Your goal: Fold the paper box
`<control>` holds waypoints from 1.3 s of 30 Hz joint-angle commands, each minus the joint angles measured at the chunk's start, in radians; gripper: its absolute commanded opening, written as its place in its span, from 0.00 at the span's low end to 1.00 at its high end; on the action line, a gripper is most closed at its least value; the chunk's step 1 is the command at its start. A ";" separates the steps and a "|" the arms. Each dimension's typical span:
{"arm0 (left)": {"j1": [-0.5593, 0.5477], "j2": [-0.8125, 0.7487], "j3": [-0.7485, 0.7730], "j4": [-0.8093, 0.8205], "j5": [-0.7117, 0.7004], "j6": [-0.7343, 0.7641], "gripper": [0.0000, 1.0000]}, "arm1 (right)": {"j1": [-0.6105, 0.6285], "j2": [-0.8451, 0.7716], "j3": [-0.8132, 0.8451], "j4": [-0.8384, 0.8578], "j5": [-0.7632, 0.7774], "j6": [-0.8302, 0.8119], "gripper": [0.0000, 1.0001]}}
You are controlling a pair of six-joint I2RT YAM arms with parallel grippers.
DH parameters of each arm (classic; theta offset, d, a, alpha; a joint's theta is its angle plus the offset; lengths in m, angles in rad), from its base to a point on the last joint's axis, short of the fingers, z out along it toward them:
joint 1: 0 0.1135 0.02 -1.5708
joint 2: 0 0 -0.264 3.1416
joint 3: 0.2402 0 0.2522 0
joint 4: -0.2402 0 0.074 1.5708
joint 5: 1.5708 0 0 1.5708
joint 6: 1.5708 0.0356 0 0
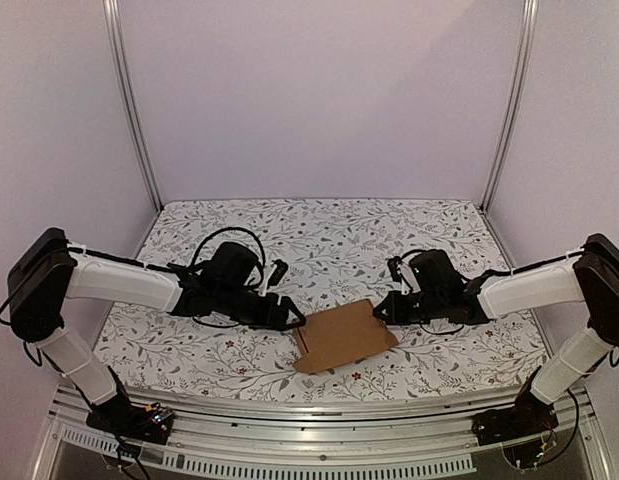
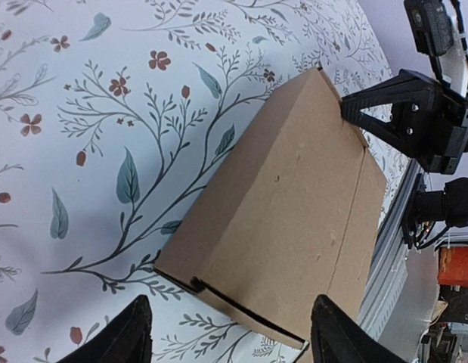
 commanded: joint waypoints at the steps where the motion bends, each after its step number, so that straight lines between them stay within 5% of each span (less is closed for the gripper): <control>1: 0.013 -0.012 -0.017 0.051 0.028 -0.017 0.72 | -0.017 0.014 -0.059 -0.051 0.012 -0.008 0.00; 6: 0.012 -0.002 -0.046 0.119 0.065 -0.066 0.99 | -0.024 -0.003 -0.084 -0.042 0.015 -0.002 0.00; 14: 0.003 0.029 -0.105 0.264 0.131 -0.207 1.00 | -0.027 -0.014 -0.119 -0.006 0.024 0.018 0.00; 24: -0.013 0.172 -0.180 0.669 0.187 -0.463 1.00 | -0.027 -0.020 -0.141 0.017 0.026 0.031 0.00; 30: -0.013 0.211 -0.164 0.727 0.204 -0.519 0.99 | -0.027 -0.031 -0.153 0.022 0.031 0.034 0.00; 39: -0.012 0.218 -0.169 0.767 0.214 -0.574 0.84 | -0.027 -0.042 -0.156 0.022 0.035 0.037 0.00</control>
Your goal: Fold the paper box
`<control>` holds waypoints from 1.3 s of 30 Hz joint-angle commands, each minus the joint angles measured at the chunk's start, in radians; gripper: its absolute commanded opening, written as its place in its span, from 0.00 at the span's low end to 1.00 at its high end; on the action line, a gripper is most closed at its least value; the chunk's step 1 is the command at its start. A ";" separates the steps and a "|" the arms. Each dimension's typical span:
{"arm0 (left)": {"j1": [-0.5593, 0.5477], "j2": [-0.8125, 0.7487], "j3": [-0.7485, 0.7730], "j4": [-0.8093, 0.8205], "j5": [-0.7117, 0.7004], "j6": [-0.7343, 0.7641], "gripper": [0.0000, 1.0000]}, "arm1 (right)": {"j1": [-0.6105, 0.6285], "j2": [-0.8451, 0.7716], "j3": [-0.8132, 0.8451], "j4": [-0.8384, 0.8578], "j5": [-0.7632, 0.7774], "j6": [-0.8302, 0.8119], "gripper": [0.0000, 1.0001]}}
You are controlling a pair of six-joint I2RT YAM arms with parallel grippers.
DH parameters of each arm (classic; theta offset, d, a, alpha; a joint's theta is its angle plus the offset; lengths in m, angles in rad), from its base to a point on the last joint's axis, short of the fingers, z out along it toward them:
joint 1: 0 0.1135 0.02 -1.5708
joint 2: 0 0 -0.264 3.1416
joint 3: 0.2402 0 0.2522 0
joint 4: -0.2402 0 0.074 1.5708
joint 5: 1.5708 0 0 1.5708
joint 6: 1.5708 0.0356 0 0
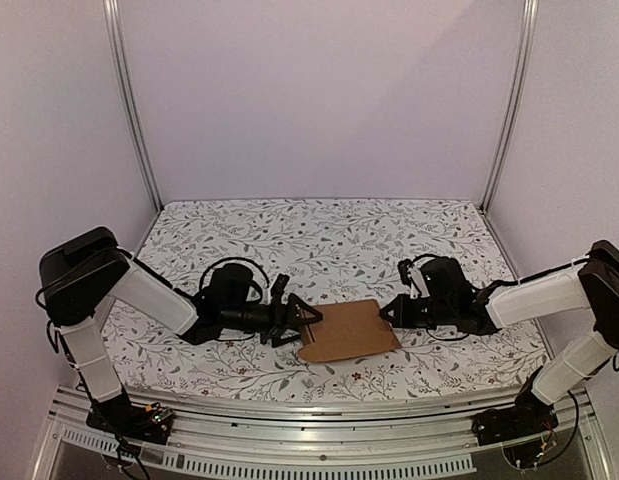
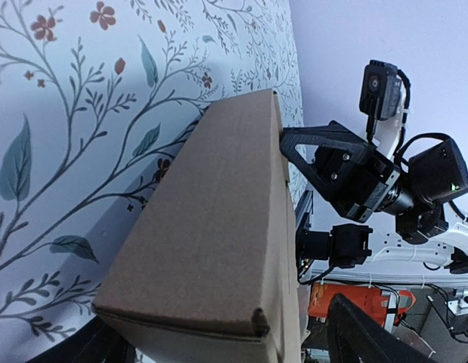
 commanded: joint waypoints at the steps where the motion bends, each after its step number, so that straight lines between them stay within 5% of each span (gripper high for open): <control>1: -0.002 0.016 -0.002 0.066 0.021 -0.041 0.82 | -0.006 0.005 -0.041 -0.114 0.026 0.000 0.00; 16: 0.000 0.027 -0.025 0.172 0.053 -0.107 0.45 | -0.006 -0.015 -0.045 -0.118 0.032 0.003 0.01; 30: 0.119 -0.072 -0.076 0.164 0.208 -0.096 0.33 | -0.006 -0.283 0.008 -0.298 0.070 -0.181 0.57; 36: 0.172 -0.093 -0.110 0.295 0.352 -0.167 0.30 | -0.005 -0.421 0.079 -0.401 0.003 -0.402 0.84; 37: 0.178 -0.094 -0.116 0.318 0.373 -0.184 0.30 | -0.004 -0.443 0.090 -0.410 -0.016 -0.430 0.96; 39: 0.189 -0.096 -0.127 0.388 0.416 -0.221 0.29 | 0.010 -0.488 0.115 -0.430 -0.031 -0.513 0.99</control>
